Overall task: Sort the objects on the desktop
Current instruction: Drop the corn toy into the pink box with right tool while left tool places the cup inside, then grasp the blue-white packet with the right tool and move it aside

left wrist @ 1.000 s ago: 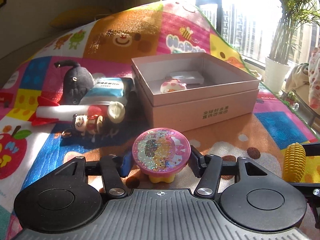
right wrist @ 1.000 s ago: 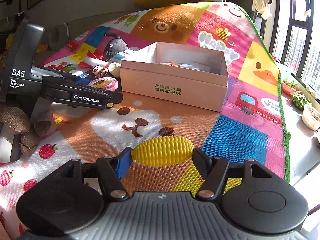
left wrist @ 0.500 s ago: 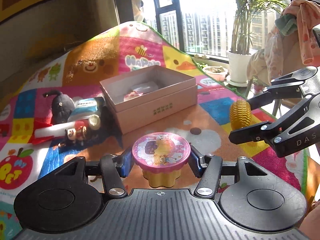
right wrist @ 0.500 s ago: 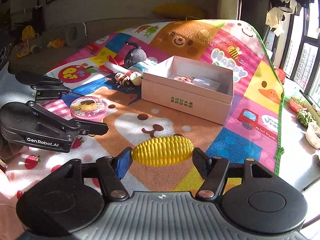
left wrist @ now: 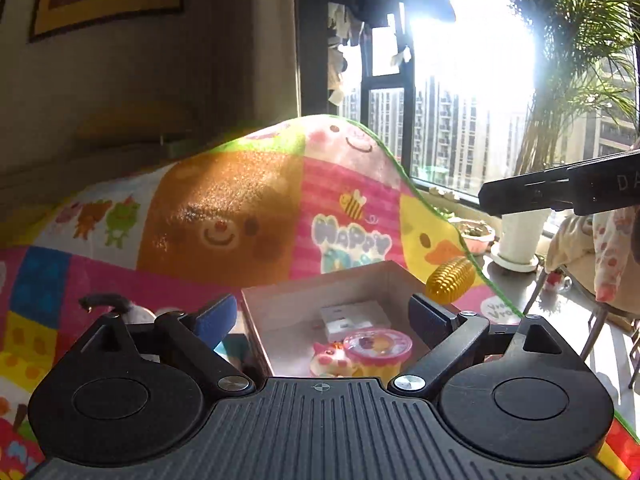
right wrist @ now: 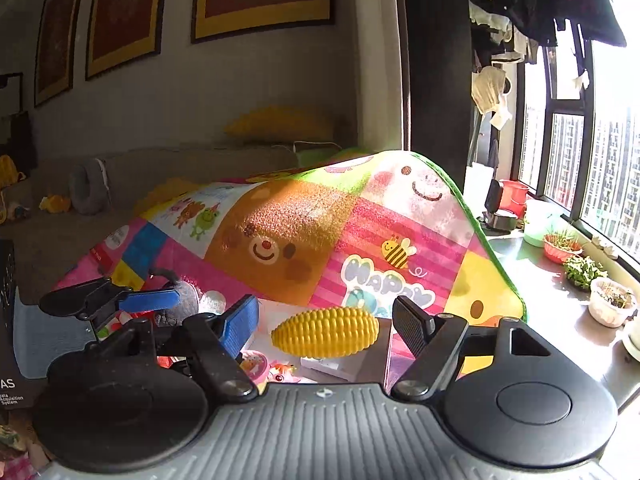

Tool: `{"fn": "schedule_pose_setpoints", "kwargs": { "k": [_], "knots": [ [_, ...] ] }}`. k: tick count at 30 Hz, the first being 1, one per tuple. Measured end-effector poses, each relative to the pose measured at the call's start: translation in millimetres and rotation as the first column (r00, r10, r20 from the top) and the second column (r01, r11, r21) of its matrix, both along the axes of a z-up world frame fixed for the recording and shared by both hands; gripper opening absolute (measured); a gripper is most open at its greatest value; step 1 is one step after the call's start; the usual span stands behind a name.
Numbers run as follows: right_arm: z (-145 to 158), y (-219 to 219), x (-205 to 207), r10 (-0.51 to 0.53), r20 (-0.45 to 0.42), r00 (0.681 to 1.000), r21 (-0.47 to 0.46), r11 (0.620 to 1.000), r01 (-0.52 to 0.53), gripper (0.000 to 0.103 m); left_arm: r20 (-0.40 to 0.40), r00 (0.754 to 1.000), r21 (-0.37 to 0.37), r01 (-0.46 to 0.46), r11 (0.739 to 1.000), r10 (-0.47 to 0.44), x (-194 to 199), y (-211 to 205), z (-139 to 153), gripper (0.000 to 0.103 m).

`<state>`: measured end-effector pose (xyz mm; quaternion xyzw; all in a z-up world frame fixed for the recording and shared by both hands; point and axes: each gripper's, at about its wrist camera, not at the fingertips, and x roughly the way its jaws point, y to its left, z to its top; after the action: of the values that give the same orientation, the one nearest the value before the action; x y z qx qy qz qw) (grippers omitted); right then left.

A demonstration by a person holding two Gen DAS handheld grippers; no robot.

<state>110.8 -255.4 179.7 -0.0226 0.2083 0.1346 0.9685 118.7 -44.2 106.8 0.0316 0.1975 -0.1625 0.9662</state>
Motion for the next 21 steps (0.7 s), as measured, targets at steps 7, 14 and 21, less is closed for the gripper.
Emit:
{"fn": "schedule_pose_setpoints", "kwargs": {
  "k": [7,14,21],
  "knots": [
    [-28,1,12,-0.030,-0.052,0.998,-0.031,0.999,0.028,0.079,-0.118,0.977,0.075,-0.171,0.982,0.179,-42,64,-58,0.102],
    [-32,58,22,0.054,-0.098,0.994,-0.033,0.998,-0.057,0.081,-0.193,0.932,0.047,-0.302,0.952,0.306,-62,114,-99,0.102],
    [-61,160,41,0.202,-0.185,0.962,-0.145,0.962,-0.230,0.074,-0.211,0.924,-0.069,-0.338,0.939,0.318,-74,139,-103,0.103]
  ]
}}
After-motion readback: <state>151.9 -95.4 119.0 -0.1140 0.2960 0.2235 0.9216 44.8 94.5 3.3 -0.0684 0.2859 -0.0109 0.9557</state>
